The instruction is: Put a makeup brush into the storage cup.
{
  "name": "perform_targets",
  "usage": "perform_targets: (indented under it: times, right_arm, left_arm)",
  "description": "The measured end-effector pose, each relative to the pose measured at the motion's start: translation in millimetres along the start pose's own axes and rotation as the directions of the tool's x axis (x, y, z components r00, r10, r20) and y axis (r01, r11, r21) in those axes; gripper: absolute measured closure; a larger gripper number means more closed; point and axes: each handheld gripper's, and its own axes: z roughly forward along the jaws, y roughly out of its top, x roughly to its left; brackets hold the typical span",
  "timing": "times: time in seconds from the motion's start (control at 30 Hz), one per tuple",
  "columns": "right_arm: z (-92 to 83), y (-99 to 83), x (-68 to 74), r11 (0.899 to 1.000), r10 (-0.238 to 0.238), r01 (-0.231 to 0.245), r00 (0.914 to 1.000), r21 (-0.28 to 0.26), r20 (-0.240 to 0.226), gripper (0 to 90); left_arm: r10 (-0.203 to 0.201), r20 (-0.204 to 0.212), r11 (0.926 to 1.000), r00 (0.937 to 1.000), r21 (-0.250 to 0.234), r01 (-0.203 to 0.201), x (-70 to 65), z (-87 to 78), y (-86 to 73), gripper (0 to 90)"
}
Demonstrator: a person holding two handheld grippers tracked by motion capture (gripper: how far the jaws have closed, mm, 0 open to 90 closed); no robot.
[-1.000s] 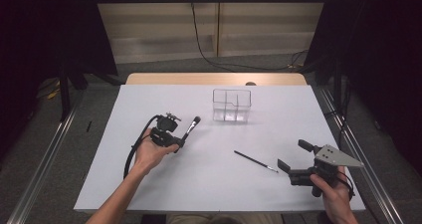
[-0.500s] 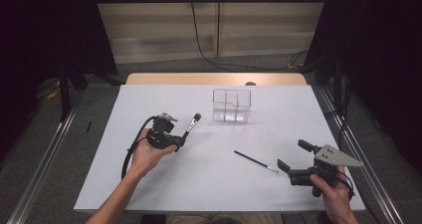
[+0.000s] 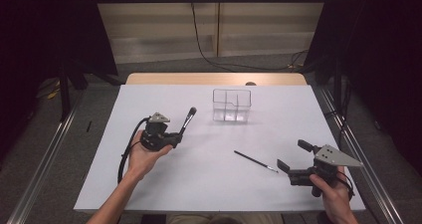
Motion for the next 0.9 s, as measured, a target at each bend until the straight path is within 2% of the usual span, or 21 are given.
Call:
perform_targets:
  times: [0.27,0.53,0.9]
  right_arm:
    - [0.2,-0.1,0.0,1.0,-0.001,0.001,1.0,0.0,-0.001,0.0]
    - [0.2,-0.1,0.0,1.0,0.0,0.0,1.0,0.0,-0.002,0.0]
    - [1.0,0.1,1.3,1.0,-0.004,0.004,0.9998,0.0,-0.022,0.2]
  left_arm:
    - [0.0,-0.008,0.995,1.0,-0.1,-0.001,-2.4,-6.5,-1.7,80.0]
    - [0.017,0.004,0.9904,0.9998,-0.137,-0.016,-4.4,-9.8,-4.0,80.0]
    - [0.007,0.006,0.9713,1.0,-0.238,-0.005,-4.3,-18.5,-11.0,80.0]
